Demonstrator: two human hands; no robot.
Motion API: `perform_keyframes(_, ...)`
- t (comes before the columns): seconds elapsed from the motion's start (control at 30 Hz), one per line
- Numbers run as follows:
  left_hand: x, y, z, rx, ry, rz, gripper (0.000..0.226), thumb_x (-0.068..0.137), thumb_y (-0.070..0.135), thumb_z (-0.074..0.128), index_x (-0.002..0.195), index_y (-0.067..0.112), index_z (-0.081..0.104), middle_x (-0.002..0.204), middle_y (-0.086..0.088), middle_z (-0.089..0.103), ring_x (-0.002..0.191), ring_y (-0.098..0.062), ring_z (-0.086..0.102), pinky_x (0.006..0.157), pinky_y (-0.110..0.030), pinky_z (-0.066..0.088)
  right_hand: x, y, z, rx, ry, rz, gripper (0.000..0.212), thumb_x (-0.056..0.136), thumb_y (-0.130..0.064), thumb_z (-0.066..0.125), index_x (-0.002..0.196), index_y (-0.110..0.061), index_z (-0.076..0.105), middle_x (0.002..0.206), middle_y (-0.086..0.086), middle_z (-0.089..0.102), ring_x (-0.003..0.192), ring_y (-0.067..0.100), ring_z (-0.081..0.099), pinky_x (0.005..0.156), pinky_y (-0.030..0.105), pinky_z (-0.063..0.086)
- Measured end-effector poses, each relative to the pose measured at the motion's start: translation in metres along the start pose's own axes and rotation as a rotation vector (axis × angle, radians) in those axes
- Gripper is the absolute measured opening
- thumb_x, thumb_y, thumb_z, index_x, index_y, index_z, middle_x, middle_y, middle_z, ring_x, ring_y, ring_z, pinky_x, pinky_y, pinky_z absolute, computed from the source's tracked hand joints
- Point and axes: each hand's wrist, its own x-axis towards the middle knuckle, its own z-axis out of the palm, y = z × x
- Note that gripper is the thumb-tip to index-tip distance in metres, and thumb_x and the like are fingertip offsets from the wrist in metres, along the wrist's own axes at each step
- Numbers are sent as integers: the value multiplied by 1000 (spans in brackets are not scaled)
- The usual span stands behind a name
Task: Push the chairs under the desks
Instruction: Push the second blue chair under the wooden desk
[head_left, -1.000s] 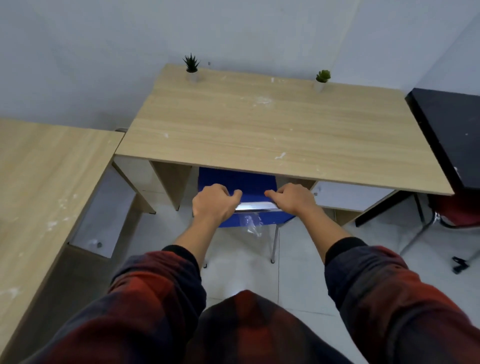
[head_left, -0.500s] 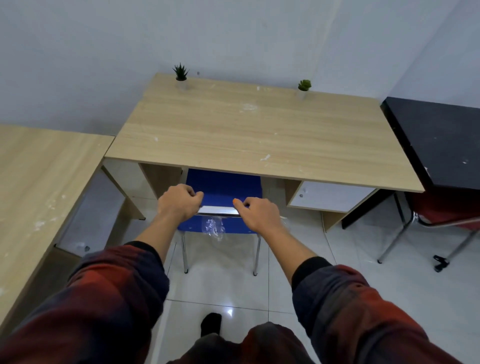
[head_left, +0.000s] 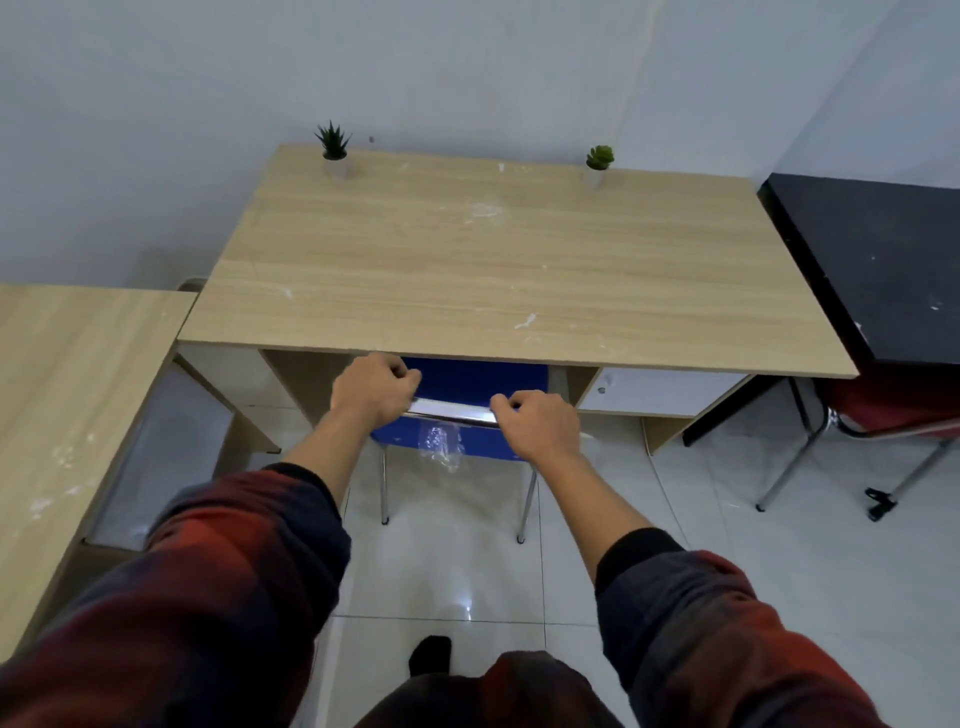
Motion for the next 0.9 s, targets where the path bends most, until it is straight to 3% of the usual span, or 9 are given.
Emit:
perform_keyframes(0.13,8,5,-1,100,-129,40,33,86,48,50,72,24,68,72,6,66,74,-21,61,68,-31,43,9,-1,-4,-32,14,2,44,90,-49,48,61,-18,61,54,-4,53,60,21,55,57,28,37)
perform_keyframes(0.23,11,12,-1,157,-199,45,39,86,45,47,66,17,66,66,-1,63,64,-23,57,65,-32,47,17,4,-14,-44,-6,-9,46,91,-47,48,56,-18,54,50,-4,48,56,20,50,54,28,34)
perform_keyframes(0.33,2,11,5,133,-103,42,43,85,42,48,64,10,68,57,-4,57,54,-24,52,56,-29,46,21,6,-18,-71,-50,-29,48,92,-46,47,52,-19,50,48,-3,45,54,20,47,52,28,31)
perform_keyframes(0.43,-3,7,11,97,-4,-5,40,81,37,50,52,10,59,48,-3,52,47,-25,49,49,-26,37,23,6,-15,-79,-73,-41,49,91,-46,48,50,-19,50,47,-4,45,53,19,46,52,28,31)
perform_keyframes(0.57,10,6,10,59,80,-44,41,80,36,52,52,9,62,49,-5,55,49,-27,50,51,-27,31,40,-3,-15,-79,-82,-43,50,91,-47,48,51,-19,49,48,-3,45,53,21,46,51,28,30)
perform_keyframes(0.7,38,1,2,61,94,-58,36,81,39,54,60,14,70,58,-4,62,62,-30,56,61,-30,37,60,-18,-11,-57,-72,-56,47,90,-47,47,54,-16,51,50,-1,48,52,21,46,53,29,35)
perform_keyframes(0.9,64,10,-1,53,78,-82,36,81,40,53,60,15,68,57,-2,60,59,-25,55,58,-29,37,88,-19,-10,-30,-35,-46,49,88,-46,49,51,-13,50,46,-1,41,46,19,39,51,29,32)
